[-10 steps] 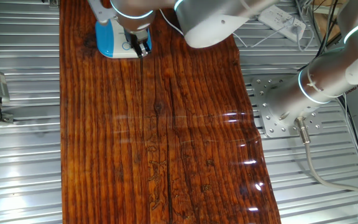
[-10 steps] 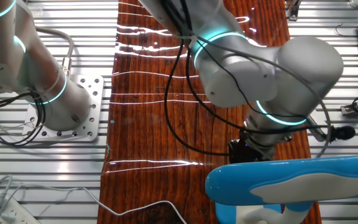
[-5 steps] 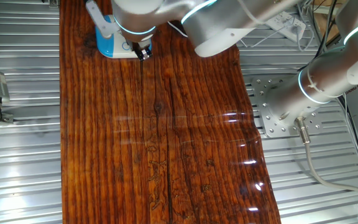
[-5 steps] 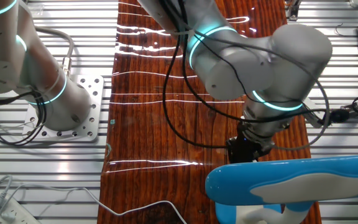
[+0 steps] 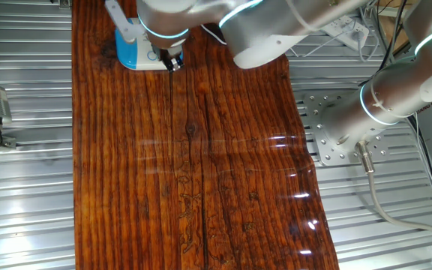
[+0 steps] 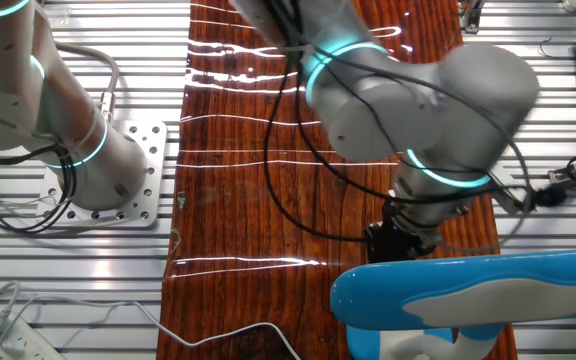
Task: Turn on the desk lamp by pressing the button
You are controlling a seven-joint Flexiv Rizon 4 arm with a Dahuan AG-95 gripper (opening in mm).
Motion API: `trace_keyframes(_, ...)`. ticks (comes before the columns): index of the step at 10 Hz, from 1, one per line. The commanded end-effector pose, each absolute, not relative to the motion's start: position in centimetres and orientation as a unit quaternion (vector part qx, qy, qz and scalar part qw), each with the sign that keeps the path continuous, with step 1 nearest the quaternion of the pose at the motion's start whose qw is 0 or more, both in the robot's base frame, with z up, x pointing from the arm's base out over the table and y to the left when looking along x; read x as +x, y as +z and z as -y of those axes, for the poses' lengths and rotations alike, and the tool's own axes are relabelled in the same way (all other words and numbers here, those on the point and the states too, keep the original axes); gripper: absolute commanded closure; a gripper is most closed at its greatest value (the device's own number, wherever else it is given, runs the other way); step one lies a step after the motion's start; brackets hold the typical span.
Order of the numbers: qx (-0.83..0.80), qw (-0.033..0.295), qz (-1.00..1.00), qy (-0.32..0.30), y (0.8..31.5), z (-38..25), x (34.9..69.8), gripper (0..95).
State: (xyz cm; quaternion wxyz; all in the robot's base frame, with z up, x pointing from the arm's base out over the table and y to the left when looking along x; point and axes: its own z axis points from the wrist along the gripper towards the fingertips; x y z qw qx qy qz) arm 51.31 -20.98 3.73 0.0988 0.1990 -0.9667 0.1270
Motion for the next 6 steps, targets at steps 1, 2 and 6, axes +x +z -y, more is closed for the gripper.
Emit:
trace_keyframes(1, 0.199, 0.113, 0.965, 0.127, -0.05, 21.99, 50.99, 95.0)
trace_keyframes(2, 0.196, 0.128, 0.964, 0.123, -0.05, 21.99, 50.99, 95.0)
trace_keyframes(6, 0.198, 0.143, 0.963, 0.118, -0.05, 21.99, 50.99, 95.0)
